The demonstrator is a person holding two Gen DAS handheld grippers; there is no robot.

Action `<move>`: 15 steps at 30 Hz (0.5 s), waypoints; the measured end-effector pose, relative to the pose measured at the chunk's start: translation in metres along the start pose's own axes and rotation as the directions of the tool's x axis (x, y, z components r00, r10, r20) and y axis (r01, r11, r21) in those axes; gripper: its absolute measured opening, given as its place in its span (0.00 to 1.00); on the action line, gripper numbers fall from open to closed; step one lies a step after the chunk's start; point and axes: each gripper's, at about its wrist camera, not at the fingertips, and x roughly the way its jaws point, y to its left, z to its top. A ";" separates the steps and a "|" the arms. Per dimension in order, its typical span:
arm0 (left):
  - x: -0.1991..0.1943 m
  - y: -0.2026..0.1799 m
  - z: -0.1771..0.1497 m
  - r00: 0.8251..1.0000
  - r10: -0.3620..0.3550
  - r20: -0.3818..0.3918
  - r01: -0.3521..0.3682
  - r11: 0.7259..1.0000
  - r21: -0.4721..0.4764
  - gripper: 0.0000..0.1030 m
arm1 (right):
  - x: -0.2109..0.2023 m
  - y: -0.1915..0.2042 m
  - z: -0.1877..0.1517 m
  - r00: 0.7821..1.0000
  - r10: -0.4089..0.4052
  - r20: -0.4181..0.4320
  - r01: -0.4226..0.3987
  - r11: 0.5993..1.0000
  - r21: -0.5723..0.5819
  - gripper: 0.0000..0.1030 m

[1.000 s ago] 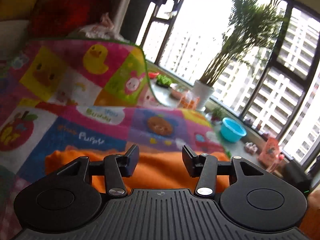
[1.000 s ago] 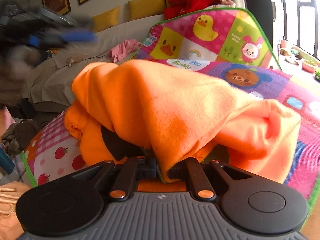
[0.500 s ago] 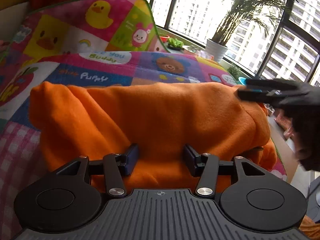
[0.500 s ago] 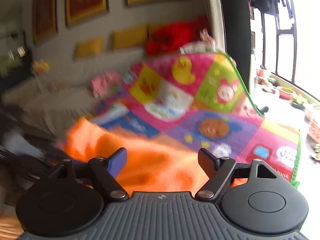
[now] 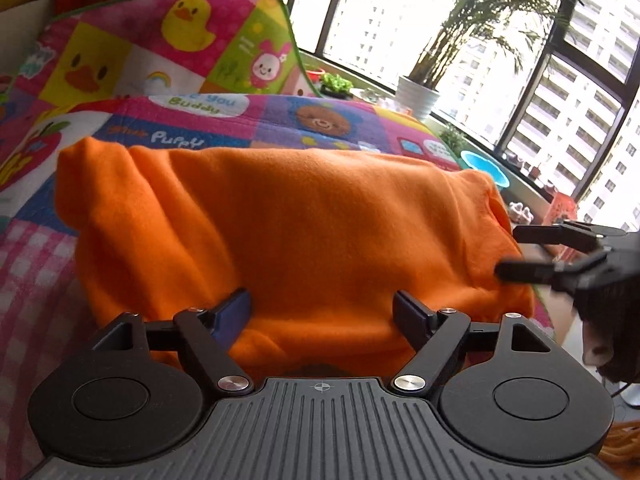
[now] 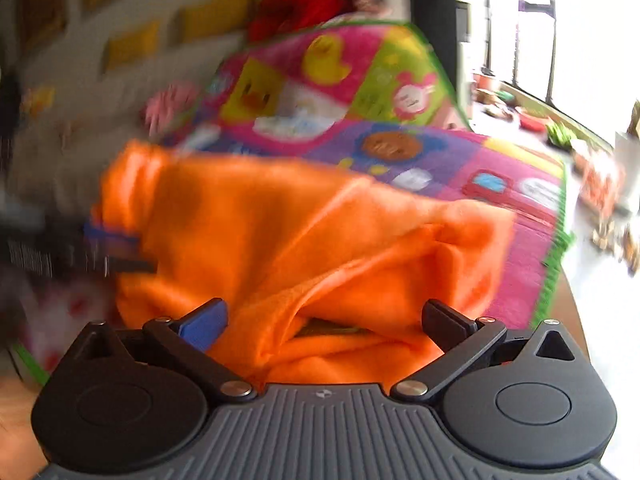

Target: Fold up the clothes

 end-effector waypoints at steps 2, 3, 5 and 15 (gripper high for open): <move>-0.015 0.006 0.000 1.000 -0.006 0.028 0.007 0.999 -0.044 0.81 | -0.007 -0.018 0.004 1.000 -0.001 0.016 -0.001 0.992 0.129 1.00; -0.022 0.010 0.001 0.999 0.007 0.045 -0.004 0.997 -0.072 0.81 | -0.005 -0.026 0.003 1.000 -0.001 0.004 0.000 0.983 0.185 1.00; -0.032 0.020 0.003 0.996 0.049 0.078 -0.039 0.991 -0.129 0.81 | 0.006 -0.038 0.001 0.999 0.010 -0.031 -0.001 0.966 0.259 1.00; 0.014 0.065 0.016 0.995 0.097 0.001 -0.093 0.960 -0.264 0.76 | 0.090 0.016 0.033 0.997 -0.059 -0.054 0.056 0.996 -0.066 0.99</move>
